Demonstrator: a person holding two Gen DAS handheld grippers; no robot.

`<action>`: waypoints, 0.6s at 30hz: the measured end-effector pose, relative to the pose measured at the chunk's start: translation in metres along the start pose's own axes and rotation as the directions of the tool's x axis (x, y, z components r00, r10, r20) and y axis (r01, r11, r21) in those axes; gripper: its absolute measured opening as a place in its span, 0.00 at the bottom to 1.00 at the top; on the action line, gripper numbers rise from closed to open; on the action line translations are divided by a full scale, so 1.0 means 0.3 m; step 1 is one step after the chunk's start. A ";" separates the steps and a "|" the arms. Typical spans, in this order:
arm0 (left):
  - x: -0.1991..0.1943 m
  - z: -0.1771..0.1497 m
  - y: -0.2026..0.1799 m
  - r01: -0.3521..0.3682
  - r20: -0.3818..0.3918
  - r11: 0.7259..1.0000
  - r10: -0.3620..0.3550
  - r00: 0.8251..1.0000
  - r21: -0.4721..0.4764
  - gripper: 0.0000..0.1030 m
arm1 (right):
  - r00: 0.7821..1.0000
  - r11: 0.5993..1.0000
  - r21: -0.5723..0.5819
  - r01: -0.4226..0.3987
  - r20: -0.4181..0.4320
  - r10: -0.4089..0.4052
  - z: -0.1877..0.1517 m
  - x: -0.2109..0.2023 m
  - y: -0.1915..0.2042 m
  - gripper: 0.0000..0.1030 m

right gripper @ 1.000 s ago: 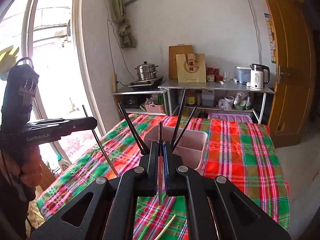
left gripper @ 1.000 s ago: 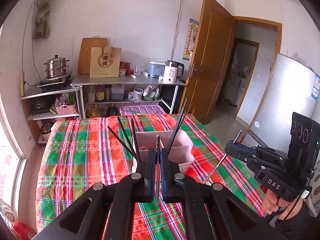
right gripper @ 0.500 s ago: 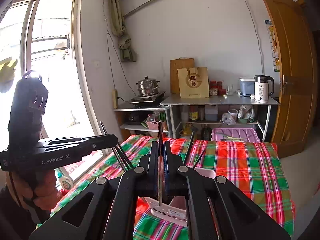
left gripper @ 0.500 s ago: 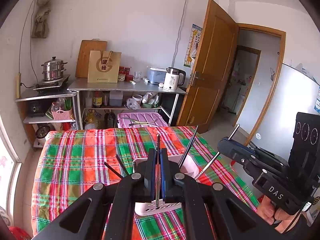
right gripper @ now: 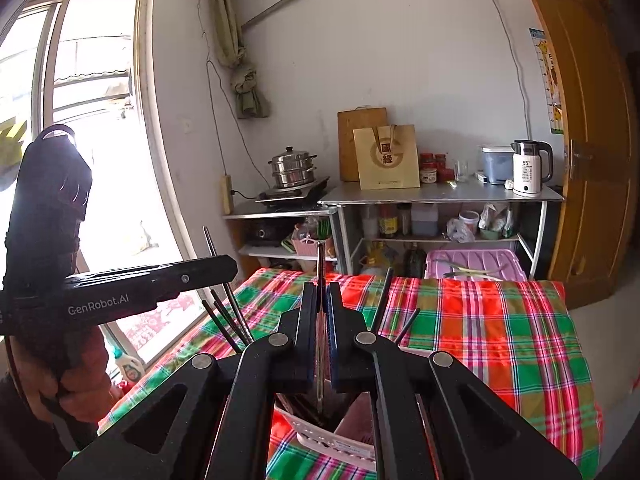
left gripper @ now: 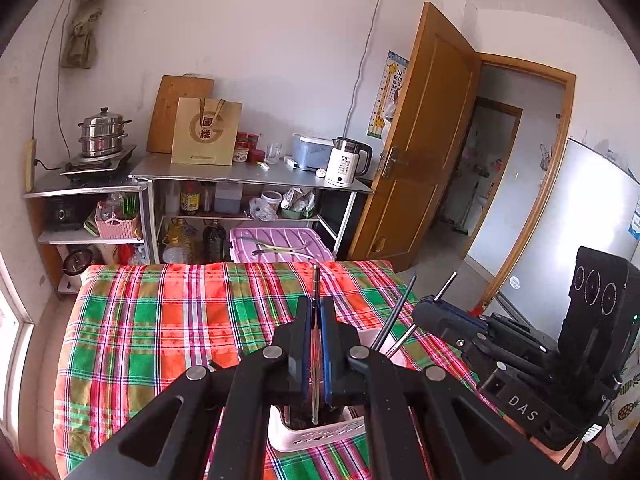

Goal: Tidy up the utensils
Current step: 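Open the left tool to drop its chopstick while the right tool releases its own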

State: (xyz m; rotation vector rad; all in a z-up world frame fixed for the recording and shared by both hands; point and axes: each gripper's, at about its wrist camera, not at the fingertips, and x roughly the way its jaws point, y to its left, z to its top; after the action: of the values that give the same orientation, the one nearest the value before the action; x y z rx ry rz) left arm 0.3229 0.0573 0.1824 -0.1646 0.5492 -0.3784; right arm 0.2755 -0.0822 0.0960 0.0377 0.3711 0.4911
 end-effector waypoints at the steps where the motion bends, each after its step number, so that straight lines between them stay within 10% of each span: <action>1: -0.001 0.005 -0.004 0.001 0.003 1.000 -0.001 1.000 0.004 0.04 | 1.000 1.000 -0.002 0.000 0.000 0.000 0.001 0.001 0.000 0.04; 18: 0.062 -0.117 0.000 0.021 -0.050 1.000 -0.020 0.999 0.012 0.04 | 0.999 0.999 0.031 0.009 -0.052 -0.007 -0.092 0.036 -0.044 0.04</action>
State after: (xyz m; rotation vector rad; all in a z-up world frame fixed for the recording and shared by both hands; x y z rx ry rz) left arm 0.3186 0.0482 0.1440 -0.1491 0.5946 -0.4070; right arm 0.2805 -0.0903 0.0648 0.0540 0.4295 0.4790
